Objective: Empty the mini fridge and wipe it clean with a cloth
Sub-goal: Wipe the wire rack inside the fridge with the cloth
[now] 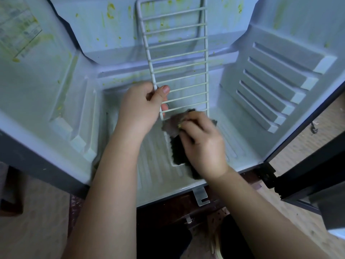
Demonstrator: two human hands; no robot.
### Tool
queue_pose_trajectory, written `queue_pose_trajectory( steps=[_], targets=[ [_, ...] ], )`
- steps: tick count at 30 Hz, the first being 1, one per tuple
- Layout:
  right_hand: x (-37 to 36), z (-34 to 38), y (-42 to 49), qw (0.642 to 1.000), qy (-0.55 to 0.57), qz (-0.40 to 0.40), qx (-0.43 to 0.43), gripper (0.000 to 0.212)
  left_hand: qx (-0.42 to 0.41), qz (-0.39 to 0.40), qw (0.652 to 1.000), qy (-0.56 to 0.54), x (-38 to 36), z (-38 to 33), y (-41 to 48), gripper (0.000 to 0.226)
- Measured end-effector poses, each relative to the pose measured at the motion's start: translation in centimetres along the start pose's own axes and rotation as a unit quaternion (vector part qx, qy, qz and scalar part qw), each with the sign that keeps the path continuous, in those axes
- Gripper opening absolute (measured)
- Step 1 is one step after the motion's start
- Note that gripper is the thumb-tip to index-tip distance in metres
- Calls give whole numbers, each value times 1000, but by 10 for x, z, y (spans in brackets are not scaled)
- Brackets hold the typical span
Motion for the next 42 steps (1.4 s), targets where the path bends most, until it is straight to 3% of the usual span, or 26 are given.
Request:
queue_pose_trajectory(
  steps=[12,18,23,25,31,34,37,42],
  targets=[
    [-5,-10,7,997,-55,50,-20,12,5,9,1000,-26,-1,-1,-3,20],
    [30,-42,9,987,-106,72,-98,11,15,19,999,-44,-4,-1,-3,19],
    [50,-60,-13,954,-28,123,-270,14,10,13,999,-31,-5,0,-3,22],
    [47,-58,-27,943,-26,146,-299,21,7,11,1000,-25,-5,0,-2,24],
    [24,-71,-45,925,-86,212,-304,17,-2,6,999,-32,-6,2,-3,24],
    [20,-66,-52,908,-31,302,-290,46,0,10,999,-31,-5,4,-2,24],
    [14,-56,-64,878,-117,415,-209,72,-1,9,999,-31,-6,3,-2,21],
    [23,-57,-53,879,-112,389,-252,45,-2,10,999,-35,-6,0,-4,21]
  ],
)
Point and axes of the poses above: each hand's wrist, its own y-axis towards the middle knuckle, its own x-axis out of the back of the hand, z = x × y, the point moved 9 cm from there along y, towards the middle knuckle, and after that the axes turned 2 degrees about x, right-handed, at the moved point
